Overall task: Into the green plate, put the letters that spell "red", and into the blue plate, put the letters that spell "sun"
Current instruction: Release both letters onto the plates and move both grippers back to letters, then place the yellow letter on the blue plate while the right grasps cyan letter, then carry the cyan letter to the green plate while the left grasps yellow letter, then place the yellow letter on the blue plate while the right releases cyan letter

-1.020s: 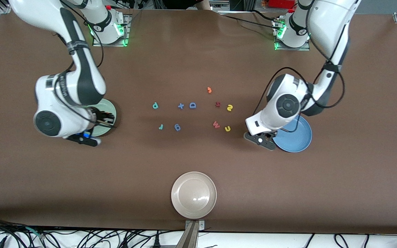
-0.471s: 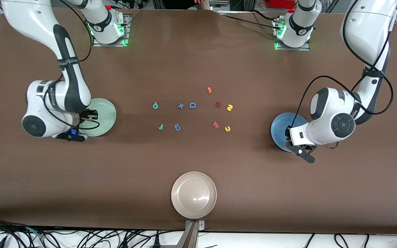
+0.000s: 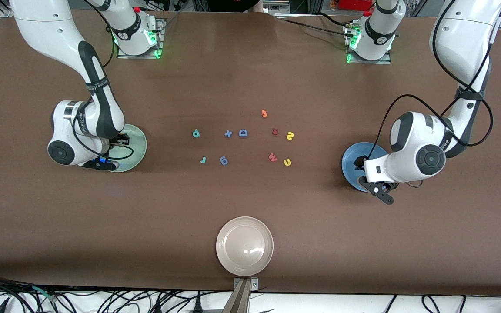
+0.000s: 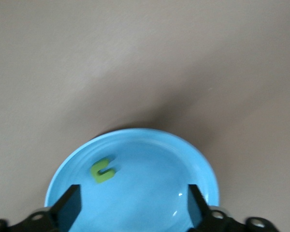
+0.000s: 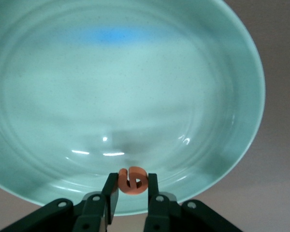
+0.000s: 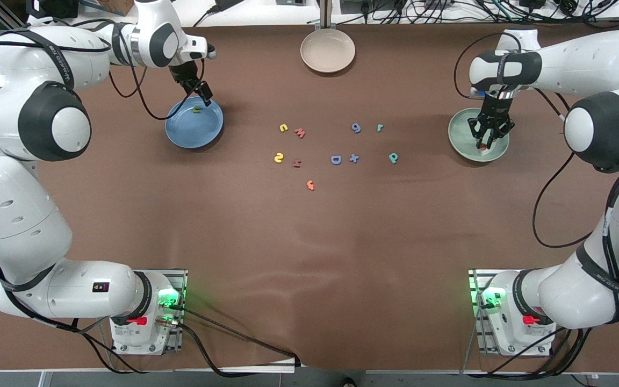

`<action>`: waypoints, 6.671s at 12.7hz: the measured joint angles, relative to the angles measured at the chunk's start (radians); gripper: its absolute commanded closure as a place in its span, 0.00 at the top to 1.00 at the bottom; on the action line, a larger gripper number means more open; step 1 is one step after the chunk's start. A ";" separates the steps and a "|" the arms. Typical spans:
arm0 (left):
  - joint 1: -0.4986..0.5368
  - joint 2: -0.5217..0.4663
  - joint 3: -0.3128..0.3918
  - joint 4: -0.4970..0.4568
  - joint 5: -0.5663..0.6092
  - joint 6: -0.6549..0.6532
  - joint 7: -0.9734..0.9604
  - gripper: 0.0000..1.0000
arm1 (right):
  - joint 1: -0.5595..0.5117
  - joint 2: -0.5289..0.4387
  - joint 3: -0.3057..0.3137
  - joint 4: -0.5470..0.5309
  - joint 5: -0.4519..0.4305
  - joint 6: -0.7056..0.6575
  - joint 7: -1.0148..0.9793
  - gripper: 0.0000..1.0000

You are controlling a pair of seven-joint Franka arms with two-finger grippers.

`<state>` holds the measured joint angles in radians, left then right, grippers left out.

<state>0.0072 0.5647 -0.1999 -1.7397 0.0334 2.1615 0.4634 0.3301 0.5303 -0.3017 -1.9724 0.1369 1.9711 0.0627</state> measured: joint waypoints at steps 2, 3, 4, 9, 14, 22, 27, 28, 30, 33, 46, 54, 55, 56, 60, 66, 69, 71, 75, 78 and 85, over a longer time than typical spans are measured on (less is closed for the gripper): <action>-0.004 -0.001 -0.066 0.006 -0.037 0.001 -0.026 1.00 | 0.000 0.000 0.000 0.000 0.000 0.015 0.000 0.77; -0.018 0.000 -0.086 0.006 -0.077 0.007 -0.050 1.00 | 0.000 0.000 -0.001 0.000 0.000 0.019 -0.001 0.93; -0.039 0.002 -0.092 0.006 -0.100 0.024 -0.076 1.00 | 0.000 0.000 -0.001 0.000 0.000 0.021 -0.001 0.99; -0.197 0.059 -0.090 -0.003 -0.094 0.161 -0.289 0.99 | 0.009 -0.029 0.000 0.099 0.004 -0.073 0.017 0.99; -0.285 0.116 -0.089 -0.008 0.165 0.234 -0.507 0.92 | 0.036 -0.053 0.099 0.216 0.045 -0.144 0.180 0.98; -0.326 0.169 -0.091 -0.011 0.181 0.298 -0.585 0.47 | 0.060 -0.057 0.341 0.160 0.103 0.110 0.296 0.98; -0.327 0.163 -0.092 -0.013 0.183 0.298 -0.589 0.00 | 0.070 -0.061 0.404 -0.075 0.103 0.360 0.298 0.98; -0.326 0.157 -0.092 -0.013 0.183 0.292 -0.589 0.00 | 0.074 -0.061 0.405 -0.097 0.102 0.372 0.298 0.98; -0.317 0.154 -0.087 -0.014 0.183 0.293 -0.589 0.01 | 0.090 -0.062 0.406 -0.115 0.102 0.389 0.297 0.95; -0.283 0.132 -0.085 -0.007 0.183 0.270 -0.588 0.01 | 0.113 -0.062 0.406 -0.131 0.102 0.405 0.297 0.88; 0.228 0.004 -0.193 -0.091 0.183 0.034 0.006 0.94 | 0.131 -0.044 0.400 -0.149 0.075 0.471 0.336 0.68; 0.328 -0.018 -0.334 -0.121 0.183 0.009 0.010 1.00 | 0.132 -0.050 0.376 -0.149 0.061 0.473 0.337 0.26; 0.328 -0.022 -0.364 -0.121 0.183 0.000 -0.001 1.00 | 0.132 -0.052 0.375 -0.149 0.061 0.473 0.337 0.23; 0.328 -0.024 -0.397 -0.123 0.182 -0.005 -0.031 1.00 | 0.132 -0.052 0.375 -0.149 0.061 0.473 0.337 0.19; 0.301 -0.030 -0.511 -0.165 0.182 -0.007 -0.288 1.00 | 0.132 -0.057 0.373 -0.149 0.059 0.473 0.337 0.09; 0.116 -0.028 -0.520 -0.244 0.271 0.080 -0.680 0.98 | 0.132 -0.085 0.292 -0.107 0.036 0.366 0.334 0.06; 0.060 0.009 -0.520 -0.255 0.387 0.116 -0.854 0.98 | 0.132 -0.158 0.201 -0.035 0.001 0.188 0.318 0.06; 0.057 0.044 -0.516 -0.264 0.397 0.162 -0.886 0.98 | 0.132 -0.190 0.125 -0.017 -0.035 0.128 0.255 0.06; 0.057 0.099 -0.506 -0.292 0.452 0.253 -0.947 0.97 | 0.125 -0.177 -0.029 -0.024 -0.042 0.115 0.066 0.06; 0.056 0.120 -0.507 -0.312 0.572 0.263 -1.053 0.76 | 0.119 -0.135 -0.086 -0.028 -0.043 0.132 -0.039 0.06; 0.057 0.110 -0.522 -0.314 0.595 0.269 -1.084 0.00 | 0.060 -0.020 -0.105 -0.029 -0.043 0.188 -0.149 0.18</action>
<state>0.0639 0.6744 -0.7221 -2.0536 0.6284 2.4301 -0.6207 0.3901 0.5102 -0.4062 -2.0012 0.0940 2.1593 -0.0864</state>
